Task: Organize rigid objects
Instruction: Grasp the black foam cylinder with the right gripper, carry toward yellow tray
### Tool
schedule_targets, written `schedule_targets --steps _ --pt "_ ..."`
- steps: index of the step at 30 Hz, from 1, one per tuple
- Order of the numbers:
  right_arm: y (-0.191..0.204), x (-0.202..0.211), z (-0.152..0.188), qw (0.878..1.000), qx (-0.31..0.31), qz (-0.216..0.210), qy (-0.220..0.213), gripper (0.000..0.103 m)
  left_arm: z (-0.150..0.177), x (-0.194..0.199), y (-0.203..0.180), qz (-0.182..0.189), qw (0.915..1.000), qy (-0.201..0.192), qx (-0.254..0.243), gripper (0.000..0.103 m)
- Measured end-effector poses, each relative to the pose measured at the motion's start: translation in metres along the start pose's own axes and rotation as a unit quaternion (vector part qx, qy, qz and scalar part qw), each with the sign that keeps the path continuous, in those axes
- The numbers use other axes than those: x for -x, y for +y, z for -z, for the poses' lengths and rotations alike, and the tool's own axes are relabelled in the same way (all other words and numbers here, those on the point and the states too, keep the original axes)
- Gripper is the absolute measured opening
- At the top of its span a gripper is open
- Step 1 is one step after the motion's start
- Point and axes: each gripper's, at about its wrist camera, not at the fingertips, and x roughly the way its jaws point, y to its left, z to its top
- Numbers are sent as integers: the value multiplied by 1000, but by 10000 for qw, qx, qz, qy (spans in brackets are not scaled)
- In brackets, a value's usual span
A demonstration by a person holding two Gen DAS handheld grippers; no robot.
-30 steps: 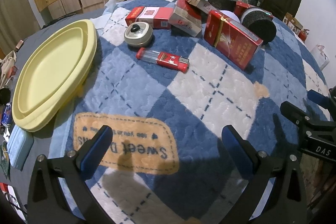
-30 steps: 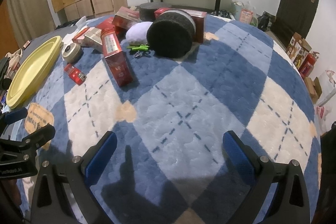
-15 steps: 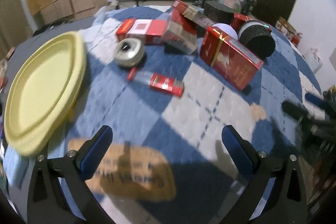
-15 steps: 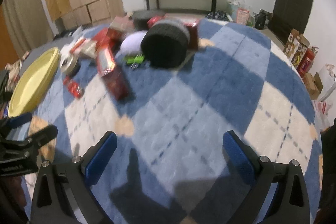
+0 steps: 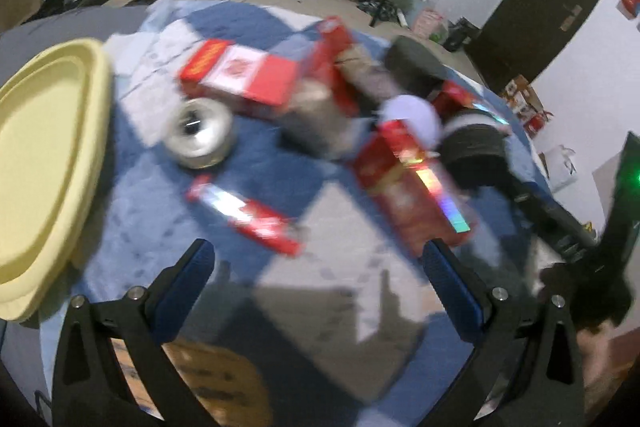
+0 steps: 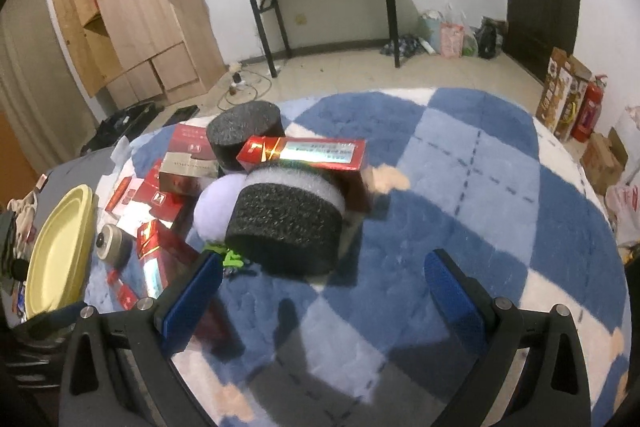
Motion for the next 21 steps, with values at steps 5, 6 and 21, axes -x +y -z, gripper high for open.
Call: schedule_targets --steps 5,6,21 --pt "-6 -8 5 9950 948 -229 -227 103 -23 -16 -40 294 9992 257 46 103" --pt "-8 -9 5 9934 1072 -276 -311 103 -27 -21 -43 282 9991 298 54 103" --pt "12 -45 0 9789 1911 -556 -458 94 -26 -59 -15 560 9918 922 682 33"
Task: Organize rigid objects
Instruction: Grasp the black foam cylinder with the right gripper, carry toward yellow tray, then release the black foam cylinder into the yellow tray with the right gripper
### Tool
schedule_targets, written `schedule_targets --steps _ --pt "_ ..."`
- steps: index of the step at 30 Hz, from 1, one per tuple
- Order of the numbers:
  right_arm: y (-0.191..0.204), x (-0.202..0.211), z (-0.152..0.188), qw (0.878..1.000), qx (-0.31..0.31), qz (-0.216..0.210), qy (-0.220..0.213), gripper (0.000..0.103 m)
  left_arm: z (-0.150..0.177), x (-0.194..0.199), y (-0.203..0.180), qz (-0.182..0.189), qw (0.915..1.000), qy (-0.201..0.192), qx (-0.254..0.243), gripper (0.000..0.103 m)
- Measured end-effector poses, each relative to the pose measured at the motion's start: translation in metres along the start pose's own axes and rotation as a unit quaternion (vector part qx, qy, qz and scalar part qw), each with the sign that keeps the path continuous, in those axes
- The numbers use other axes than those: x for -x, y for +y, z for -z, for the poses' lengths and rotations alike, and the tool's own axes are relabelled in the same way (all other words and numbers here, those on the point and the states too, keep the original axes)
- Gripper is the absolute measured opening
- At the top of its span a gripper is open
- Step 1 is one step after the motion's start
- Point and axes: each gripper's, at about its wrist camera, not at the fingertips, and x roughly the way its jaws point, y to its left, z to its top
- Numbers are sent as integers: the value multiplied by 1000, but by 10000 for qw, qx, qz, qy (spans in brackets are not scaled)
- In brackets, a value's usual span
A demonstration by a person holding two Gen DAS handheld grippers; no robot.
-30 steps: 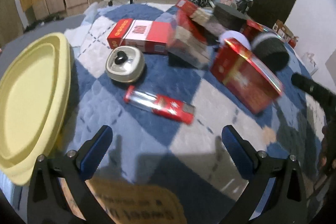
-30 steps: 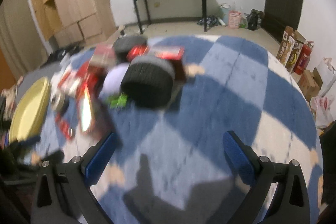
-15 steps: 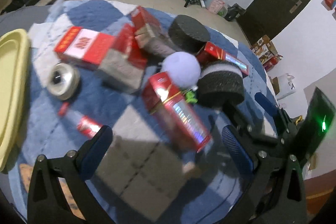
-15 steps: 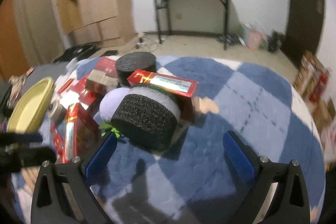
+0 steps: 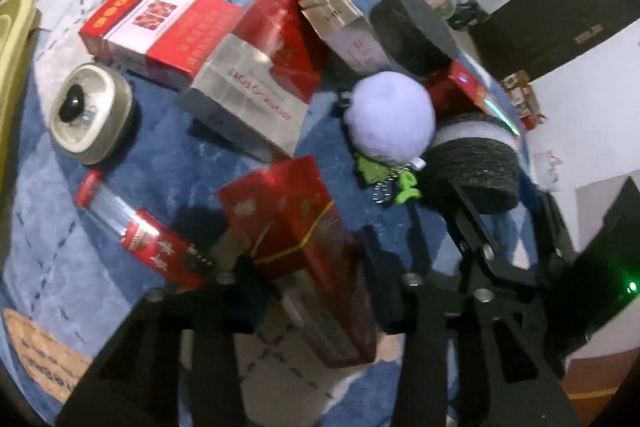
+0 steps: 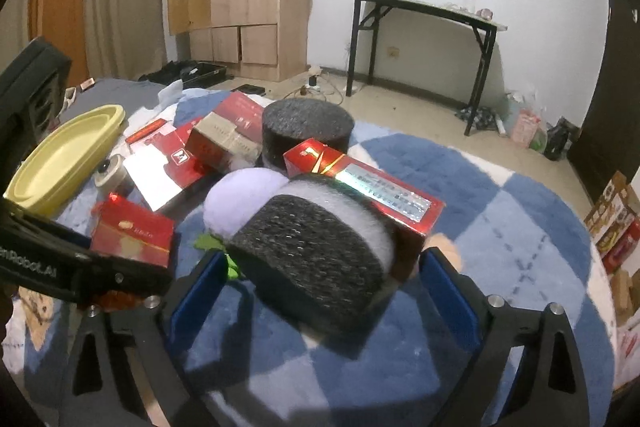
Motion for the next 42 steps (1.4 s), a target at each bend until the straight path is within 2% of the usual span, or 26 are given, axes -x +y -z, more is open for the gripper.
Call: schedule_targets --steps 1,2,8,12,15,18,19,20,23,24,27,28,31,34,38,40,41,42 --pt "-1 -1 -1 10000 -41 -27 -23 90 0 0 -1 6 10000 0 -49 32" --pt "-3 -3 -2 9999 -86 -89 -12 82 0 0 -3 -22 9999 -20 -97 32" --pt "-9 10 1 9996 -237 -141 -114 79 6 21 -6 -26 9995 -167 -265 24" --pt "-13 47 12 9984 -535 -89 -134 79 16 64 6 -7 9976 -566 -402 23" --pt "6 70 13 9963 -767 -353 -176 79 16 98 34 -157 9958 -874 -209 23" --pt "55 74 -9 9941 -409 -937 -356 79 11 148 92 -517 9900 -1276 293 23" --pt "82 69 -22 9914 -197 -1217 -439 79 14 161 107 -657 9876 -1376 386 23" --pt "100 64 -31 9893 -60 -1377 -474 79 12 176 129 -888 9835 -1492 504 23" --pt "186 38 -62 9770 772 -1909 -551 79 6 197 186 -1604 9715 -1476 935 23" --pt "204 32 -66 9734 941 -2018 -537 79 3 201 211 -1891 9643 -1453 1149 23" --pt "266 0 -77 9610 1575 -2249 -340 79 -2 196 255 -2254 9550 -1334 1392 23" --pt "283 -8 -79 9568 1801 -2262 -295 79 -3 191 263 -2308 9522 -1307 1514 23" --pt "321 -25 -88 9450 2376 -2230 -273 79 -3 180 282 -2085 9532 -1281 1777 23" --pt "340 -51 -94 9425 2458 -2257 170 79 1 171 285 -2022 9519 -1316 1891 23" --pt "349 -79 -95 9421 2539 -2131 507 79 -1 159 286 -1931 9519 -1279 2004 23" --pt "353 -84 -96 9440 2469 -2129 506 80 1 160 289 -1936 9501 -1316 2063 25" --pt "354 -84 -97 9446 2447 -2138 467 81 2 159 290 -1959 9489 -1332 2083 29" --pt "356 -87 -101 9450 2427 -2144 461 82 3 158 290 -1967 9486 -1341 2086 47"
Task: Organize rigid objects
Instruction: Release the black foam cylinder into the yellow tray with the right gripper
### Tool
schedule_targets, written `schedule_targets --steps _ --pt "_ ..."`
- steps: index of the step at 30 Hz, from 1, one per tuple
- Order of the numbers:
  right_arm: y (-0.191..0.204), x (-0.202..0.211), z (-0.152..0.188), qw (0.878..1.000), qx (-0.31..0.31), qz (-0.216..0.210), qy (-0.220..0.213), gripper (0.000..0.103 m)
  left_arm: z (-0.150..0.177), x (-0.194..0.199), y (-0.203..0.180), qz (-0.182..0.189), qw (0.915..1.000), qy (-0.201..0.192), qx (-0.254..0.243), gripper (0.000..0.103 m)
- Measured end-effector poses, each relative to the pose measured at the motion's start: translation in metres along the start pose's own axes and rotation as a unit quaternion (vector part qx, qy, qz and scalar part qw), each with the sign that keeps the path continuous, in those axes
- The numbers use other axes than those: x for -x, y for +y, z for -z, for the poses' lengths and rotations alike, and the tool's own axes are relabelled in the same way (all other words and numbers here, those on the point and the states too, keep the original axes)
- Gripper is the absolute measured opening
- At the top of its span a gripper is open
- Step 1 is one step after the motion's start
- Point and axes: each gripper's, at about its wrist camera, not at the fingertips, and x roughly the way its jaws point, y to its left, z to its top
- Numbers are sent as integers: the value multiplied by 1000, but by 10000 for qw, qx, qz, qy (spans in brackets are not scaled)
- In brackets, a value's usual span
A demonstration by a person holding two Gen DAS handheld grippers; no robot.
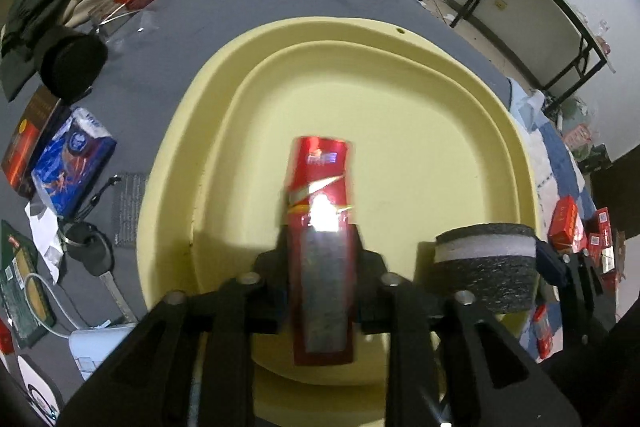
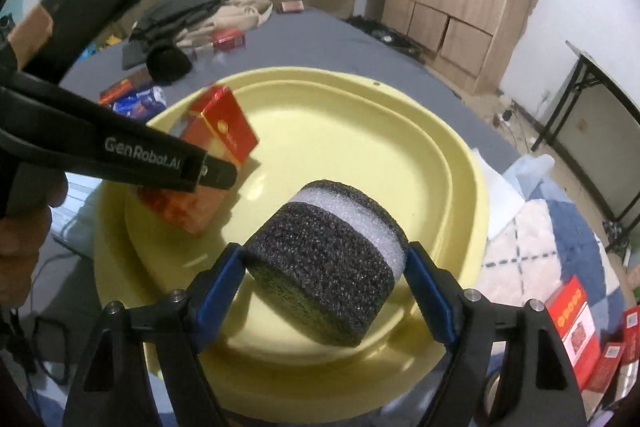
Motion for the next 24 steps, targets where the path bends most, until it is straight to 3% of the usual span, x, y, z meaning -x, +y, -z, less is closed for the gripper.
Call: schedule_targets --steps 1,3,5,7,9,13,19,21,24 --pt "0 -1 -1 10000 -33 -7 -7 83 1 2 -1 12 10000 -22 -14 72" --pt "1 -1 -1 9999 -127 -84 -43 91 5 12 -2 165 9996 -211 -41 78" --pt "-2 17 14 9994 -269 -67 -200 103 9 30 -4 36 9990 -420 -143 88" --pt "-11 40 33 9976 -540 -105 -414 103 14 51 -9 -30 9972 -685 -290 102" --pt "-24 72 54 9932 -953 -119 -654 103 19 68 -19 45 9954 -869 -411 103" --pt "-66 132 106 9767 -1878 303 -992 103 32 83 -70 649 9900 -803 -964 103" --pt "-147 206 201 9478 -2372 1944 -870 103 62 56 -171 1169 9710 -437 -2042 103" --pt "-168 221 225 9406 -2333 2351 -741 103 69 37 -197 1173 9658 -245 -2300 103" --pt "-192 234 251 9339 -2203 2744 -629 103 82 6 -224 830 9619 47 -2606 103"
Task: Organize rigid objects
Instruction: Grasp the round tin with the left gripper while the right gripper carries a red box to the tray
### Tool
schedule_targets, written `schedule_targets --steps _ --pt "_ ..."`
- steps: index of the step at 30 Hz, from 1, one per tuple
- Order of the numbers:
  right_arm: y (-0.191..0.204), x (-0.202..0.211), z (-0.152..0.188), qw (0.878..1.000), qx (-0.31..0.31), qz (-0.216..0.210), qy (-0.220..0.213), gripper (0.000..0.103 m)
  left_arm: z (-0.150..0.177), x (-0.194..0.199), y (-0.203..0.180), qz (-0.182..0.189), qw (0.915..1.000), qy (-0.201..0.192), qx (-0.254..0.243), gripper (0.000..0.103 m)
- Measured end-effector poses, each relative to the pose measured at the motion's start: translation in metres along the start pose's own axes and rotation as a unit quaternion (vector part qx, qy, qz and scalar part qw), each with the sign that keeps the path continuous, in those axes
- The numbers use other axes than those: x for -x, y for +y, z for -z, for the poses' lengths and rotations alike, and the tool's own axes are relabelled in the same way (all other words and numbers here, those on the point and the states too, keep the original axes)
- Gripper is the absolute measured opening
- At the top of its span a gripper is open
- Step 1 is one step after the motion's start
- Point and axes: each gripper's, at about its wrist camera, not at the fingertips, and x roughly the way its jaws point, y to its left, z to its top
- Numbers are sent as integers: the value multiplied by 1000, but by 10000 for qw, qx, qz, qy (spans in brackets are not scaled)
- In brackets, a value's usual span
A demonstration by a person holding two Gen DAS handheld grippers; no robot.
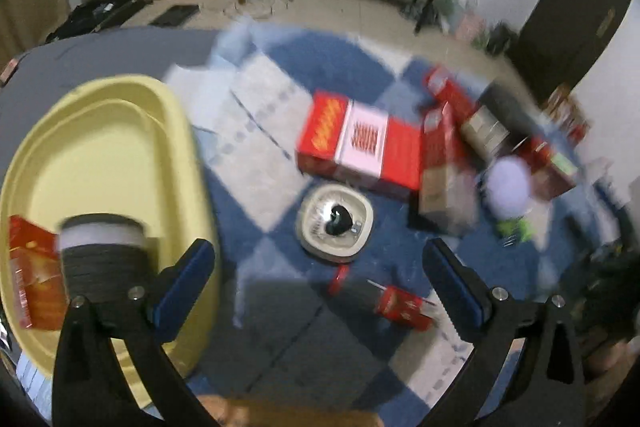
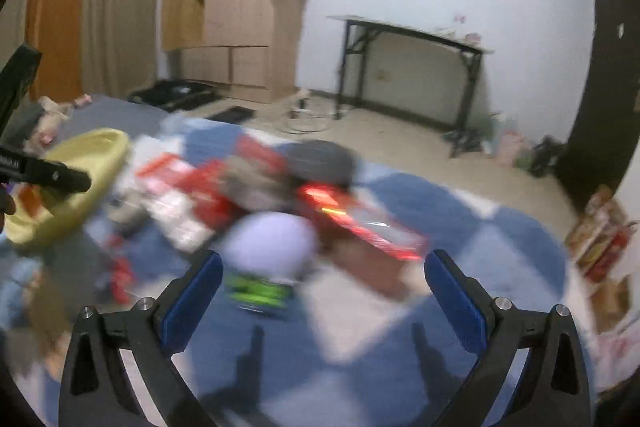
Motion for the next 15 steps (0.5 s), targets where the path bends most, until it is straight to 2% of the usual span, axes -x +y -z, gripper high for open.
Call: schedule_targets --steps 1,3,7,8,10,11,12,13,14,15 --pt "-11 -4 3 10000 10 62 17 103 -2 -12 -3 -99 9998 159 -49 102" --pt "-19 -15 5 9999 42 24 146 103 -7 -23 -13 -216 9992 144 -306 102" --pt "-17 -34 -1 9992 252 -229 217 103 -17 -37 -29 -58 9986 308 -437 101" --pt "-13 -41 -7 9987 365 -279 202 103 -18 -40 -30 -63 9985 316 -442 99" --pt "-12 -53 -17 9979 486 -401 145 102 -19 -46 -29 -96 9984 408 -367 81" --pt "-16 -59 -22 9974 491 -496 163 99 -18 -46 -27 -122 9986 382 -333 80" --pt "-17 -65 -24 9967 493 -605 236 88 -17 -44 -26 -112 9990 321 -285 71" --pt "-21 -74 -23 9959 499 -678 344 80 -17 -43 -24 -116 9992 295 -243 55" --pt "-20 -80 -24 9942 540 -795 473 58 -16 -43 -25 -161 9994 249 -175 52" --pt "-22 -87 -23 9939 591 -787 491 54 -15 -40 -20 -18 9997 236 -38 52"
